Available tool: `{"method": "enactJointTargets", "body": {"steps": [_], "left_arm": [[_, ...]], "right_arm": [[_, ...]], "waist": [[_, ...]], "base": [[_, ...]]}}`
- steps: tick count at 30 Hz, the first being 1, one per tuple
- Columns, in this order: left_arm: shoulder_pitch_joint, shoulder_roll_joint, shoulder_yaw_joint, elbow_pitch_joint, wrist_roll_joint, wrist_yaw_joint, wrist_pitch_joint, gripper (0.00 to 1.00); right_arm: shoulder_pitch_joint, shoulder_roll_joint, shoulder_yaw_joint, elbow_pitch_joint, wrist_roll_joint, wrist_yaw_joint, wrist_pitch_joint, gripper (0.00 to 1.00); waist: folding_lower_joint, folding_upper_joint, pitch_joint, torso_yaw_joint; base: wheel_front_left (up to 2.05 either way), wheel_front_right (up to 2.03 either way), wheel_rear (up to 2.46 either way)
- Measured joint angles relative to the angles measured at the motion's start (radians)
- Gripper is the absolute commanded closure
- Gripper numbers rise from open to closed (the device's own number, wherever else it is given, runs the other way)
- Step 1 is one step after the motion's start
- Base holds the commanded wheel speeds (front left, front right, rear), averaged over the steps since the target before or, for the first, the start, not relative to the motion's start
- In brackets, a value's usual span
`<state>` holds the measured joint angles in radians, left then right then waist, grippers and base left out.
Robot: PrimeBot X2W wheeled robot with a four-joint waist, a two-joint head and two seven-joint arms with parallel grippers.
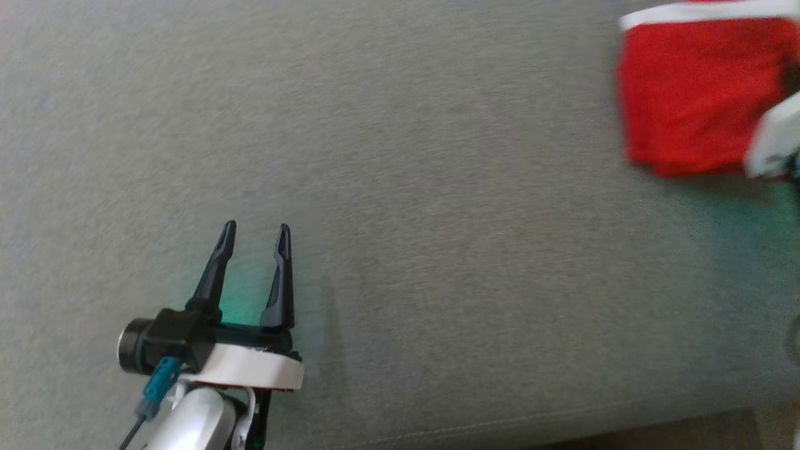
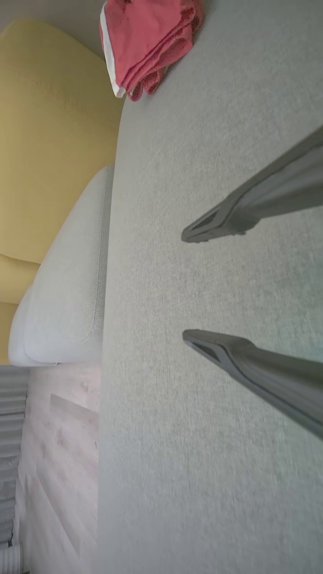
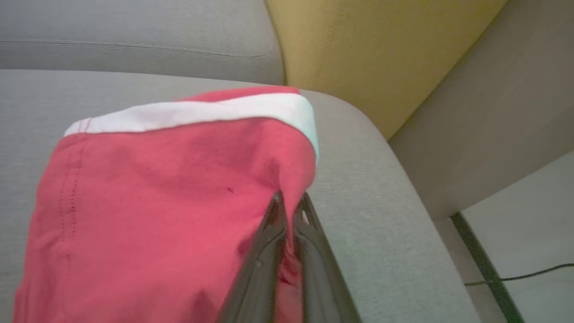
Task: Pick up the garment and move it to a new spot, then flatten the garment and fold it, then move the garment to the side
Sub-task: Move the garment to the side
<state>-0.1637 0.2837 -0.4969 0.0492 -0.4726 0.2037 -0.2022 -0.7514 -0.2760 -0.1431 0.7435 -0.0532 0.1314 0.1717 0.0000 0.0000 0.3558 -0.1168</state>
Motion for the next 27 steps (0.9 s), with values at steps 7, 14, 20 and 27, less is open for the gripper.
{"method": "enactJointTargets", "body": {"steps": [7,14,20,27], "left_arm": [[-0.001,0.004,0.006,-0.026,0.0,0.009,0.0,0.0],[-0.007,0.006,0.006,-0.031,0.002,0.013,-0.001,0.0],[-0.016,0.006,0.006,-0.027,0.007,0.018,-0.002,0.0],[-0.015,0.004,0.005,0.0,0.004,0.015,-0.011,0.0]], "right_arm": [[-0.085,-0.151,-0.085,0.079,-0.074,0.0,0.044,1.0],[-0.162,-0.198,-0.139,0.124,-0.184,0.0,0.03,0.0],[-0.165,-0.16,-0.193,0.14,-0.236,0.0,-0.026,0.0],[-0.161,-0.073,-0.157,0.108,-0.246,0.0,-0.092,0.0]], "waist": [[0.0001,0.0,0.055,0.086],[0.0002,0.0,0.1,0.139],[-0.0001,0.0,0.079,0.139],[0.0,0.0,0.004,0.126]], "base": [[0.0,0.0,0.0],[0.0,0.0,0.0],[0.0,0.0,0.0],[0.0,0.0,0.0]]}}
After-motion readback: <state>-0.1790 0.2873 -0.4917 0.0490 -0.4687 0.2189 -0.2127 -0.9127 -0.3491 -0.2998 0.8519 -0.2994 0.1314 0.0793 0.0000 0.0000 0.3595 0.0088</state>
